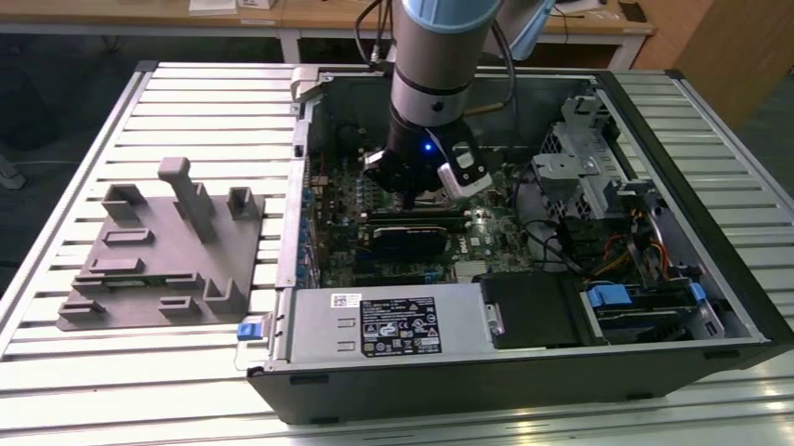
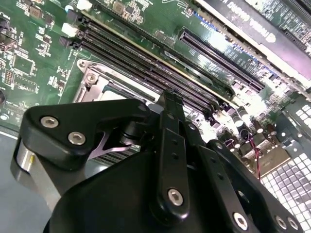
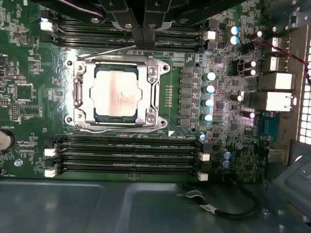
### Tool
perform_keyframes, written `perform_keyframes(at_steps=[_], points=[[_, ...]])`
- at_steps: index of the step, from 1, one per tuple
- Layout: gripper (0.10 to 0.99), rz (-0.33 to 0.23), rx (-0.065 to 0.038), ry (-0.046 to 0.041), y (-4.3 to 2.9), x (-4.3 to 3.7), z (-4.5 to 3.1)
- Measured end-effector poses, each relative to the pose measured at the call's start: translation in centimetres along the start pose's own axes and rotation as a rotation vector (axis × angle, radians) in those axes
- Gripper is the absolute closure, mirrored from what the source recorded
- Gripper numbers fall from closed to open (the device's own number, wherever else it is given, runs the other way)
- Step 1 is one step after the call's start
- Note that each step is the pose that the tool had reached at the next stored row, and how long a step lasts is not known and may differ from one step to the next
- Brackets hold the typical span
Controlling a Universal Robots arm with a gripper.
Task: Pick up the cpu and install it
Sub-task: 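Install the second cpu locking lever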
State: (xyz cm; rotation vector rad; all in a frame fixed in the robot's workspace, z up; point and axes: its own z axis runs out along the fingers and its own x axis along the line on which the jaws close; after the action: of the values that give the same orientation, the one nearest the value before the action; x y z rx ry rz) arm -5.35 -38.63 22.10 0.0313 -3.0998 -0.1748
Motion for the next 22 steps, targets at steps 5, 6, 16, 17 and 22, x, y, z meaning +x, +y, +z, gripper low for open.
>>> perform_keyframes(at_steps=[5,6,16,17,22], points=[[0.98,-0.001,-0.017,-0.0003,-0.25,0.45,0.44],[0.98,-0.001,-0.02,-0.0004,-0.26,0.51,0.56],[0.98,-0.001,-0.034,-0.0006,-0.37,1.05,1.62],[0.98,-0.001,-0.036,-0.0006,-0.38,1.07,1.69],[0.98,-0.002,-0.048,-0.0009,-0.41,1.07,1.93]])
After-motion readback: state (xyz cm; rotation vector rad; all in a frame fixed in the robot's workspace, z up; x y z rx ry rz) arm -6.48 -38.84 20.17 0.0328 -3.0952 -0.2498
